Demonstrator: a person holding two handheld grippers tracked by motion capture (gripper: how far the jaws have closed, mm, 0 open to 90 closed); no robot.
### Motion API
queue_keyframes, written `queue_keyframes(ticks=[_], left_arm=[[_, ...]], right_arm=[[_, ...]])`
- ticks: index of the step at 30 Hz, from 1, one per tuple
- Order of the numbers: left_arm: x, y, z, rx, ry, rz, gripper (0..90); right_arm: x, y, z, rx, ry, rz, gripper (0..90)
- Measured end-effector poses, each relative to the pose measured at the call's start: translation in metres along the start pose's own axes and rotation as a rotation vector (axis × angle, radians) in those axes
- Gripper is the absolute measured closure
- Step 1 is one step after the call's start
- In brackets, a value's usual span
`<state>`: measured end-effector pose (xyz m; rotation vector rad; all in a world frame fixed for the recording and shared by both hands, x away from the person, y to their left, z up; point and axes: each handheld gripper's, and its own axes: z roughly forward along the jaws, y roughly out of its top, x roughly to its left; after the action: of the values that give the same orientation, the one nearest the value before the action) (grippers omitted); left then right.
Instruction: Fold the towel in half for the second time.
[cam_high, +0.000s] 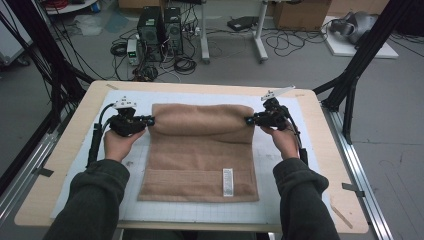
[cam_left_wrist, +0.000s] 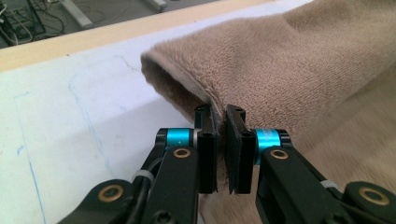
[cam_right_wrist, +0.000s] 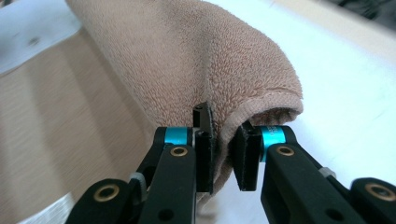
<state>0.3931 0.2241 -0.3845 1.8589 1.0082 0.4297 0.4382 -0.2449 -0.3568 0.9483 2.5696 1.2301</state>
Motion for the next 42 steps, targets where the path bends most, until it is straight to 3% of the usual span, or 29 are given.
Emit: queue_keyframes(ticks=[3, 8, 10, 13, 18, 20, 21, 23, 26, 32, 35, 37, 42], left_arm=[[-0.007, -0.012, -0.012, 0.003, -0.012, 0.021, 83.7], [-0.023, -0.034, -0.028, 0.035, -0.033, 0.091, 83.6], [-0.028, -0.042, -0.031, 0.072, -0.042, 0.115, 83.5], [-0.034, -0.058, -0.034, 0.091, -0.054, 0.122, 83.5], [-0.037, -0.08, -0.035, 0.11, -0.071, 0.089, 83.2], [-0.037, -0.083, -0.034, 0.117, -0.073, 0.087, 82.4], [-0.037, -0.083, -0.035, 0.115, -0.074, 0.084, 81.0], [-0.034, -0.083, -0.036, 0.119, -0.077, 0.075, 73.9], [-0.031, -0.08, -0.04, 0.134, -0.059, 0.066, 61.4], [-0.023, -0.06, -0.046, 0.11, -0.043, 0.052, 45.0], [-0.018, -0.047, -0.045, 0.097, -0.038, 0.05, 43.7], [-0.015, -0.039, -0.041, 0.095, -0.039, 0.049, 43.2], [-0.008, -0.028, -0.021, 0.106, -0.06, 0.006, 38.0]], right_arm=[[0.014, -0.005, -0.008, -0.025, 0.019, -0.024, 81.1], [0.034, -0.026, -0.013, 0.002, 0.066, -0.044, 81.1], [0.041, -0.04, -0.011, 0.012, 0.076, -0.045, 81.0], [0.048, -0.062, -0.005, 0.014, 0.099, -0.023, 80.9], [0.054, -0.09, 0.007, 0.033, 0.119, 0.008, 79.2], [0.053, -0.094, 0.011, 0.054, 0.116, 0.018, 68.8], [0.051, -0.095, 0.011, 0.042, 0.127, 0.022, 65.1], [0.05, -0.094, 0.009, 0.035, 0.09, 0.025, 52.6], [0.046, -0.091, 0.004, 0.024, 0.052, 0.034, 43.2], [0.038, -0.075, -0.012, -0.016, 0.006, 0.039, 35.8], [0.034, -0.06, -0.015, -0.018, -0.032, 0.015, 35.1], [0.03, -0.053, -0.013, -0.02, -0.018, 0.025, 35.1], [0.029, -0.047, 0.011, 0.031, 0.033, 0.008, 35.5]])
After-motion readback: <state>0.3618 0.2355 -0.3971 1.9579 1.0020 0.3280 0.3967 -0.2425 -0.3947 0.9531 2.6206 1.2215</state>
